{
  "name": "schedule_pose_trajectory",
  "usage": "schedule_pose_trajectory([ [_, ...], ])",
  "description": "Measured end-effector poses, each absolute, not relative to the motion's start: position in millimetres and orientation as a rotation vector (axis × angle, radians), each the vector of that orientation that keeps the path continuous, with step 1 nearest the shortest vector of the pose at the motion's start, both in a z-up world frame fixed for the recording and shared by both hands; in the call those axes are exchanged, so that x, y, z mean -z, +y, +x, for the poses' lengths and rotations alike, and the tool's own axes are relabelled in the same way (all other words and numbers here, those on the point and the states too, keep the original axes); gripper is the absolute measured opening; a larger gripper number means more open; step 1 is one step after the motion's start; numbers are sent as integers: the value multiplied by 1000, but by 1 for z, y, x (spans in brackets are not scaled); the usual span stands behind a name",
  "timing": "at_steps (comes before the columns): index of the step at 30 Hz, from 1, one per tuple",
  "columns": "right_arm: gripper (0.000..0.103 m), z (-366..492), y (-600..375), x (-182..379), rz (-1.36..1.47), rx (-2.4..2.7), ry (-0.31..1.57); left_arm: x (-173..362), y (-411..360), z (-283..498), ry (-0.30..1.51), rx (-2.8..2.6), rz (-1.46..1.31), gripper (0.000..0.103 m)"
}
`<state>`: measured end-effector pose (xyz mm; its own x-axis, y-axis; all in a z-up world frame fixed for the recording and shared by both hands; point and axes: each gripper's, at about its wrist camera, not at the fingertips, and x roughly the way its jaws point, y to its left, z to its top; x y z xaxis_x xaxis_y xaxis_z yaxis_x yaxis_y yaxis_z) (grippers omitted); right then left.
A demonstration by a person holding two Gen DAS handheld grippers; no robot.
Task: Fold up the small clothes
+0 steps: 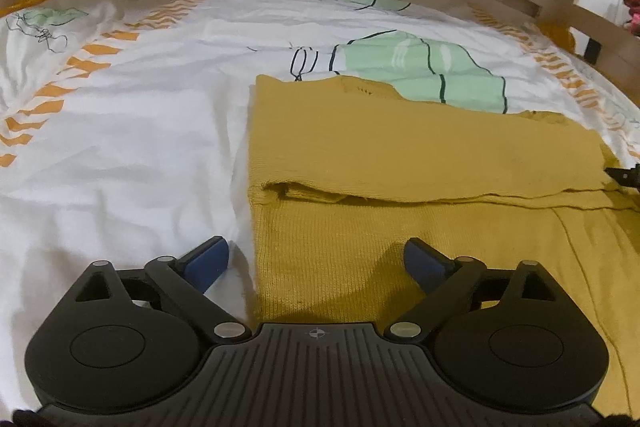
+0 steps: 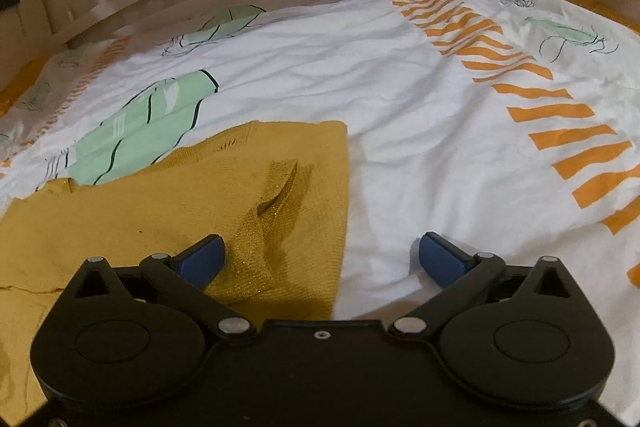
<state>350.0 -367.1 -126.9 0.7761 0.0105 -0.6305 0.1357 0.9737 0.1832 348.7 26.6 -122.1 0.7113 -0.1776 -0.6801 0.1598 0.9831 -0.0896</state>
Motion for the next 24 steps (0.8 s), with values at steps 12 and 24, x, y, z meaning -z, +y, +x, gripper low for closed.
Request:
schedule_pose_trajectory([
  [12, 102, 316, -357, 88, 225, 62, 686, 106, 43, 342, 802, 189, -60, 73],
  [24, 102, 171, -324, 9, 227, -39, 495, 34, 65, 236, 687, 119, -30, 67],
])
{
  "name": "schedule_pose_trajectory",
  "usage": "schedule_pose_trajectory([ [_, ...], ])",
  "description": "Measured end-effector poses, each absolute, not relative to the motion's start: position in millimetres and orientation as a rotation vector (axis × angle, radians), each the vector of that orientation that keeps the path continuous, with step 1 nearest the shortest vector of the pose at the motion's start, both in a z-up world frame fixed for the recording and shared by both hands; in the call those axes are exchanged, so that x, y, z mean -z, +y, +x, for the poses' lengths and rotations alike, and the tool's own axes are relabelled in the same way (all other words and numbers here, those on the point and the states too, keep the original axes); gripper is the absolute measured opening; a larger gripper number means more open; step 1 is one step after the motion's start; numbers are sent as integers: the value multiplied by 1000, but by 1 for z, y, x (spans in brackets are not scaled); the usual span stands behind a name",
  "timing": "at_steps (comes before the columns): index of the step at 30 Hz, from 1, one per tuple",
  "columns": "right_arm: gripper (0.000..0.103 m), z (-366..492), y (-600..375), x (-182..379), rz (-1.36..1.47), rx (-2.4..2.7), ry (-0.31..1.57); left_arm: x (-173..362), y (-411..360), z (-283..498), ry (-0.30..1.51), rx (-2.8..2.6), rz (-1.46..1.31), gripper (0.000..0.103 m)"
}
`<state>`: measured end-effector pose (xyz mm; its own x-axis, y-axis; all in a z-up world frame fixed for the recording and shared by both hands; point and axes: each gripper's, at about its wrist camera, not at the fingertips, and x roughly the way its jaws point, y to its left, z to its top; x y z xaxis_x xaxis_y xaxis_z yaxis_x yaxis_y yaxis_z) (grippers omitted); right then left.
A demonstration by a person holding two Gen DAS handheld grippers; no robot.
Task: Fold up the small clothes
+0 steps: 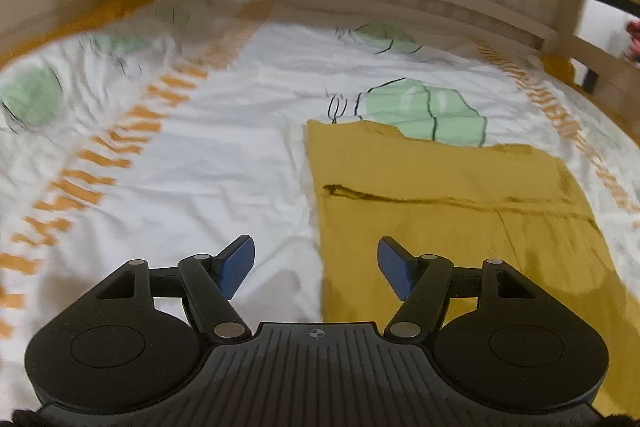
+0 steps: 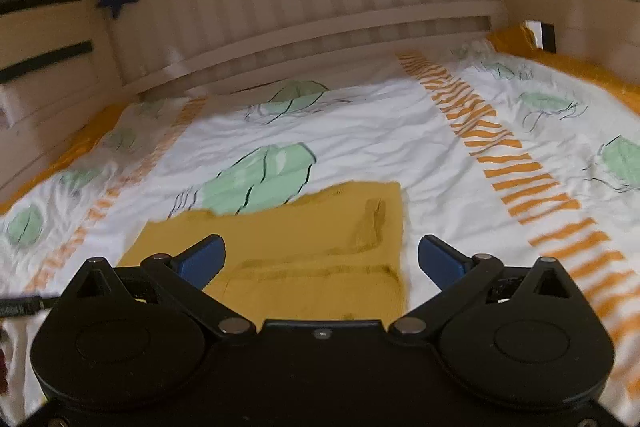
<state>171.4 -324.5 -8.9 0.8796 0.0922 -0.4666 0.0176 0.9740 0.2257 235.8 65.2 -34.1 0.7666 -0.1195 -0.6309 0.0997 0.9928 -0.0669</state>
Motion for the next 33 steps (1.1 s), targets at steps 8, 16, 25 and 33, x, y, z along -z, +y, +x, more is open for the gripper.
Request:
schedule_pose_trajectory([
  [8, 102, 97, -324, 9, 284, -45, 531, 22, 70, 163, 688, 155, -12, 67],
  [16, 102, 58, -323, 18, 335, -16, 564, 27, 78, 120, 711, 160, -17, 67],
  [25, 102, 44, -338, 54, 428, 8, 655, 61, 87, 112, 801, 145, -28, 67],
  [33, 102, 46, -330, 69, 409, -11, 719, 78, 75, 110, 843, 191, 23, 67],
])
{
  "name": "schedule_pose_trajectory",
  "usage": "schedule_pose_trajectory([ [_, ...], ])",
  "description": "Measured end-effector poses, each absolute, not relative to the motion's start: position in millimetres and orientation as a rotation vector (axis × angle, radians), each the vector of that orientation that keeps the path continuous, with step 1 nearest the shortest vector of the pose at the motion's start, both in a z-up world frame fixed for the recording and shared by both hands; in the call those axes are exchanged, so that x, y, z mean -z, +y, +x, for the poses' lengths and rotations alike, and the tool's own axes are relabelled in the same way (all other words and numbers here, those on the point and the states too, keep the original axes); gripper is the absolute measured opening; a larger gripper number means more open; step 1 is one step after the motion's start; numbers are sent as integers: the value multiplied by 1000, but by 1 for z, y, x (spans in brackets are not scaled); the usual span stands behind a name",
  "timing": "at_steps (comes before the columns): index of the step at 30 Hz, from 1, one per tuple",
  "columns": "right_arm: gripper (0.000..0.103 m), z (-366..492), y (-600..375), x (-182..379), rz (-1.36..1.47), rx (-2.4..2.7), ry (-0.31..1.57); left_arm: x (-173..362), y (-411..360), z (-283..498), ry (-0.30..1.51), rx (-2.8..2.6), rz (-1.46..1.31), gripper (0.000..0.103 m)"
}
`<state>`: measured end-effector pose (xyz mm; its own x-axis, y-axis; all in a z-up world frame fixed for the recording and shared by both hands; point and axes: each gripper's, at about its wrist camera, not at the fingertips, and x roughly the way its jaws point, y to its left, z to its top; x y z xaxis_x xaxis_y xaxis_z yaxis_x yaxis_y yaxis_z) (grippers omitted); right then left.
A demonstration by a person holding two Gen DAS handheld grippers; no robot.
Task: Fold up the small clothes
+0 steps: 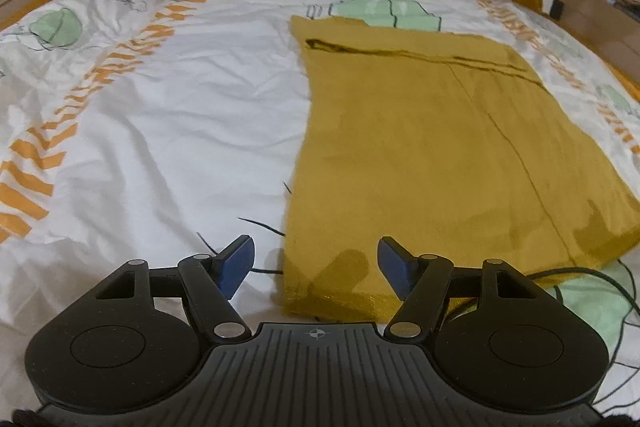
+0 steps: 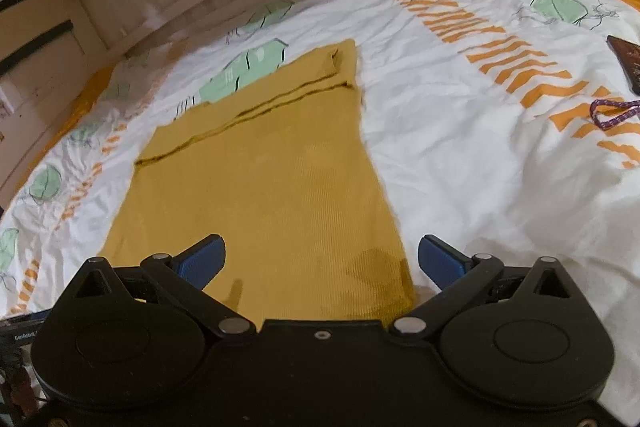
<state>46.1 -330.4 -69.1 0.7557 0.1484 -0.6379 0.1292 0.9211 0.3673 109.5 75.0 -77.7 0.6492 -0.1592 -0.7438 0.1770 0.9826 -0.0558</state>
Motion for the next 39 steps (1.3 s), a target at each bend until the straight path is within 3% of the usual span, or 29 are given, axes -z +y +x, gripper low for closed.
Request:
schedule_pose_trajectory([
  [14, 102, 67, -329, 103, 429, -9, 870, 98, 75, 112, 860, 235, -36, 67],
  [30, 103, 63, -336, 104, 491, -27, 854, 97, 84, 113, 863, 255, -109, 66],
  [35, 102, 61, -338, 103, 507, -38, 849, 96, 88, 112, 871, 240, -141, 48],
  [39, 102, 59, -339, 101, 515, -48, 850, 95, 92, 111, 896, 238, -176, 40],
])
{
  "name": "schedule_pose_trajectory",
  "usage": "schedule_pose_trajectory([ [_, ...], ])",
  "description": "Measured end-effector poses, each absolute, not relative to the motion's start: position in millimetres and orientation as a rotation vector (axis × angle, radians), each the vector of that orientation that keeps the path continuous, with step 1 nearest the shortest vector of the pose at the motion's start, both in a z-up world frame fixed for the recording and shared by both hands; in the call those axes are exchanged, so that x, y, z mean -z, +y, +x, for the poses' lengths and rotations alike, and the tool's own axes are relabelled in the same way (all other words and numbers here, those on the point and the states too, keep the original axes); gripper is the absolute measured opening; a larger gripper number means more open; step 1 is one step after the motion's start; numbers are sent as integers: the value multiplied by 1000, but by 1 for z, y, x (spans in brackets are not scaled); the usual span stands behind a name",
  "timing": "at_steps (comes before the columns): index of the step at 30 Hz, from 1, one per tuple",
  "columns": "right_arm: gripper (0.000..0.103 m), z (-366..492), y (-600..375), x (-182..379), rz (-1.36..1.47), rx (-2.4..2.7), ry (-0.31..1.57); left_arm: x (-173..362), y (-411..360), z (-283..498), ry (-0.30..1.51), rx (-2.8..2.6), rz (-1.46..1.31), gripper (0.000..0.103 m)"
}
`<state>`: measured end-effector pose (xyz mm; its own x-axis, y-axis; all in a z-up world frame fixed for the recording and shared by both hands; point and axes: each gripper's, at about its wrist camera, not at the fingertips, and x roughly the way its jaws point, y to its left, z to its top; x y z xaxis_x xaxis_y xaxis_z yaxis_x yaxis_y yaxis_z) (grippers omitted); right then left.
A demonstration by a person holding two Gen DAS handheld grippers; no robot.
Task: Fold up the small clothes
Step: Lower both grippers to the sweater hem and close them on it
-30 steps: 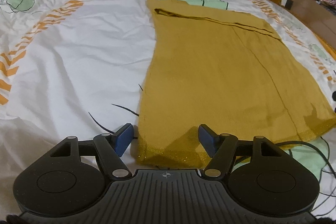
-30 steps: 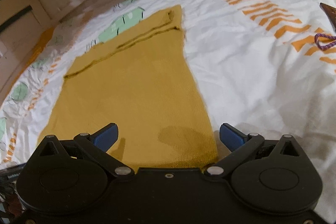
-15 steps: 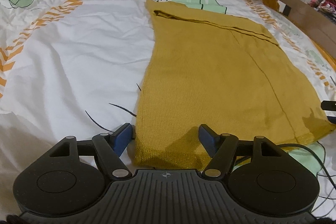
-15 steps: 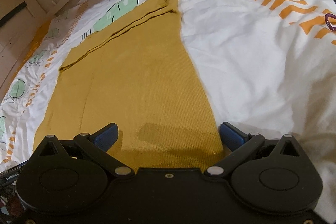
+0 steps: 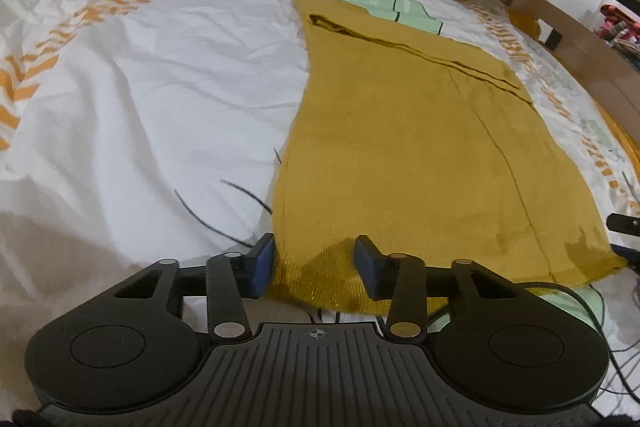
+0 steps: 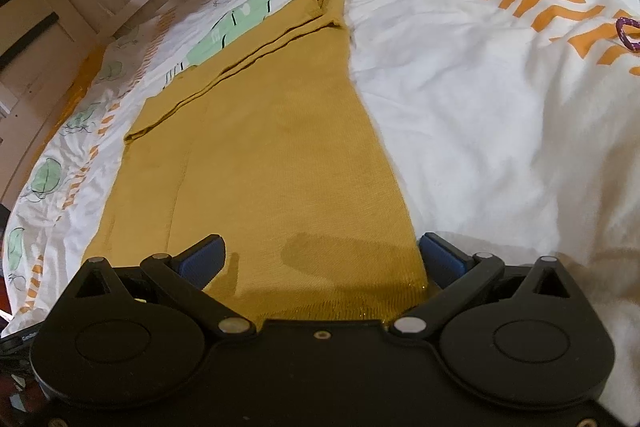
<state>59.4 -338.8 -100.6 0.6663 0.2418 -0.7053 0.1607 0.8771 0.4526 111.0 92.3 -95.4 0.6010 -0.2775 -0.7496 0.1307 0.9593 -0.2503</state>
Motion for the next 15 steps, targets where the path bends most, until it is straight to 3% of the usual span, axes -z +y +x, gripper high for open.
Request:
schedule_pose_trajectory([
  [8, 101, 56, -335, 95, 514, -61, 861, 96, 91, 110, 916, 241, -177, 38],
  [11, 89, 54, -336, 94, 526, -50, 856, 96, 92, 110, 915, 246, -181, 34],
  [13, 71, 55, -339, 96, 555, -60, 861, 96, 93, 110, 915, 247, -188, 32],
  [15, 64, 55, -341, 98, 581, -60, 873, 96, 94, 109, 914, 249, -199, 28],
])
